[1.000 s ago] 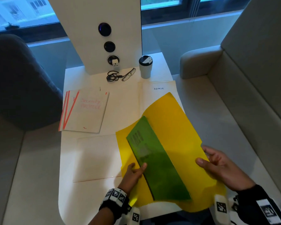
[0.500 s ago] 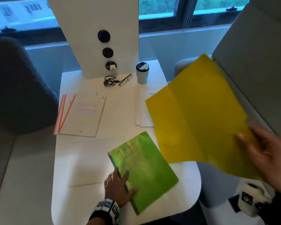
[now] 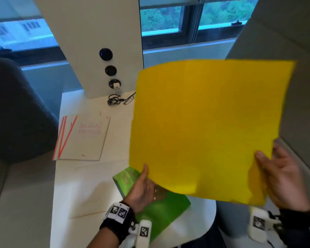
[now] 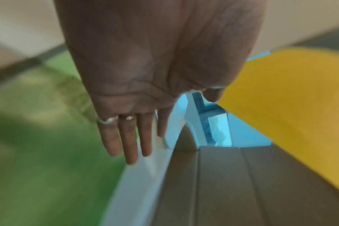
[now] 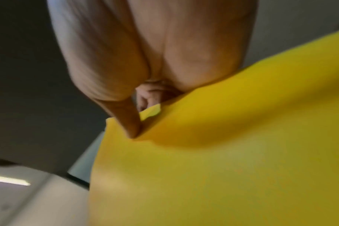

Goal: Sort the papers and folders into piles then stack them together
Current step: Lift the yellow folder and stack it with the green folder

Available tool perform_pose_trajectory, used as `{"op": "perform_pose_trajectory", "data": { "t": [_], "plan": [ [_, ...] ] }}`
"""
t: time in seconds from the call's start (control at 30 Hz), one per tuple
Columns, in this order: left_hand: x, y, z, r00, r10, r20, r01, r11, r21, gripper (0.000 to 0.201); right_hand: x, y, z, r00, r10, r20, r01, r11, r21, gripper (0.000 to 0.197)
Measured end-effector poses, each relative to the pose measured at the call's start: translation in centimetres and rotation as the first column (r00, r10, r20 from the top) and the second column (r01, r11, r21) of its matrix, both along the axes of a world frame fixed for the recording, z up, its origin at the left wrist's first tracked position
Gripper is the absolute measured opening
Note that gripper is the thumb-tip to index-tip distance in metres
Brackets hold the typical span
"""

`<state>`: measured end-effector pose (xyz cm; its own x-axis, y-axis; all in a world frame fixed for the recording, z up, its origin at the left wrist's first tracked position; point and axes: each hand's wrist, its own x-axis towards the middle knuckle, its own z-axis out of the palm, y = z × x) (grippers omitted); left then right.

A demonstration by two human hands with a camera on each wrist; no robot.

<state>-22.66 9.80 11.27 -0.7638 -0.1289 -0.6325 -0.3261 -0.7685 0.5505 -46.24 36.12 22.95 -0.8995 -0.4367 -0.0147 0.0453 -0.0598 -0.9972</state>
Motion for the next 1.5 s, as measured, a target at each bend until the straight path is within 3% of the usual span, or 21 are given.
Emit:
{"op": "perform_pose_trajectory", "data": {
  "t": [0.07, 0.13, 0.2, 0.23, 0.27, 0.33, 0.4, 0.47, 0.63, 0.67, 0.77, 0.87, 0.93, 1.03, 1.1, 1.17, 1.2, 1.23, 1.37, 1.43, 1.5],
  "plan": [
    [-0.3, -0.2, 2.0, 0.965, 0.218, -0.145, -0.182, 0.957, 0.225, 0.081, 0.5, -0.4, -3.6, 0.999, 0.018, -0.045, -0.012, 0.992, 0.126, 0.041],
    [-0.2, -0.7, 3.1, 0.887, 0.369, -0.277, -0.309, 0.92, 0.24, 0.078, 1.3, -0.5, -6.5, 0.997, 0.055, -0.048, -0.045, 0.981, 0.19, 0.045],
    [0.0, -1.1, 3.5, 0.889, 0.335, -0.313, -0.378, 0.922, -0.085, 0.08, 1.9, -0.6, -9.3, 0.995, 0.096, -0.001, -0.093, 0.969, 0.23, 0.045],
    [0.0, -1.2, 3.5, 0.913, 0.29, -0.288, -0.371, 0.884, -0.284, 0.079, 2.3, -0.8, -10.4, 0.991, 0.13, 0.044, -0.137, 0.964, 0.228, 0.044],
    [0.1, -1.1, 3.6, 0.937, 0.231, -0.261, -0.327, 0.84, -0.433, 0.08, 2.7, -1.2, -11.4, 0.986, 0.144, 0.086, -0.16, 0.962, 0.223, 0.044],
    [0.4, -0.4, 3.8, 0.984, -0.014, -0.176, -0.1, 0.78, -0.618, 0.094, 3.3, -1.8, -13.1, 0.967, 0.178, 0.184, -0.208, 0.965, 0.161, 0.043],
    [0.8, 0.6, 3.6, 0.954, -0.301, 0.008, 0.206, 0.633, -0.746, 0.104, 3.7, -2.2, -14.1, 0.935, 0.188, 0.302, -0.223, 0.971, 0.088, 0.043],
    [1.6, 1.2, 2.9, 0.915, -0.387, 0.116, 0.319, 0.514, -0.797, 0.1, 3.8, -2.5, -14.6, 0.919, 0.181, 0.351, -0.21, 0.977, 0.046, 0.042],
    [3.1, 1.9, 1.1, 0.984, -0.16, 0.072, 0.156, 0.613, -0.775, 0.083, 4.0, -3.0, -13.5, 0.93, 0.228, 0.288, -0.27, 0.956, 0.113, 0.078],
    [3.3, 2.1, 0.5, 0.994, -0.101, 0.047, 0.1, 0.626, -0.773, 0.079, 4.0, -3.3, -13.3, 0.92, 0.27, 0.285, -0.313, 0.943, 0.115, 0.076],
    [3.7, 2.7, -0.7, 0.999, 0.034, 0.019, -0.004, 0.58, -0.815, 0.067, 3.9, -4.1, -13.2, 0.896, 0.33, 0.299, -0.367, 0.927, 0.076, 0.041],
    [3.8, 3.0, -1.8, 0.995, 0.1, 0.003, -0.053, 0.552, -0.832, 0.065, 3.7, -4.7, -13.9, 0.862, 0.269, 0.43, -0.314, 0.949, 0.035, 0.036],
    [3.8, 3.1, -2.6, 0.994, 0.097, 0.042, -0.017, 0.54, -0.841, 0.066, 3.4, -4.7, -14.6, 0.826, 0.286, 0.485, -0.331, 0.944, 0.008, 0.047],
    [3.8, 3.2, -4.6, 0.972, 0.095, 0.214, 0.125, 0.561, -0.818, 0.081, 3.0, -4.5, -14.5, 0.898, 0.276, 0.342, -0.339, 0.93, 0.141, 0.031],
    [4.3, 3.3, -7.1, 0.883, 0.179, 0.435, 0.255, 0.594, -0.763, 0.096, 2.3, -4.1, -15.0, 0.925, 0.24, 0.295, -0.326, 0.901, 0.286, 0.037],
    [5.1, 3.6, -9.9, 0.685, 0.268, 0.677, 0.417, 0.618, -0.667, 0.1, 1.3, -3.4, -17.2, 0.927, 0.264, 0.265, -0.356, 0.839, 0.41, 0.047],
    [5.5, 4.0, -10.9, 0.601, 0.299, 0.741, 0.448, 0.641, -0.623, 0.1, 1.0, -3.1, -18.7, 0.917, 0.297, 0.267, -0.392, 0.798, 0.458, 0.044],
    [5.7, 4.5, -11.3, 0.561, 0.328, 0.76, 0.445, 0.654, -0.612, 0.102, 0.9, -3.0, -20.2, 0.91, 0.312, 0.273, -0.413, 0.747, 0.522, 0.04],
    [6.1, 4.9, -13.4, 0.63, 0.413, 0.657, 0.261, 0.685, -0.68, 0.101, 2.7, -3.1, -25.2, 0.896, 0.335, 0.293, -0.442, 0.594, 0.673, 0.04],
    [6.2, 4.0, -14.0, 0.67, 0.438, 0.599, 0.034, 0.788, -0.614, 0.095, 4.1, -3.6, -26.2, 0.876, 0.386, 0.291, -0.471, 0.545, 0.694, 0.023],
    [6.7, 3.2, -14.4, 0.697, 0.447, 0.56, -0.173, 0.864, -0.473, 0.07, 4.9, -3.7, -27.3, 0.855, 0.441, 0.273, -0.49, 0.516, 0.703, 0.016]
  ]
}}
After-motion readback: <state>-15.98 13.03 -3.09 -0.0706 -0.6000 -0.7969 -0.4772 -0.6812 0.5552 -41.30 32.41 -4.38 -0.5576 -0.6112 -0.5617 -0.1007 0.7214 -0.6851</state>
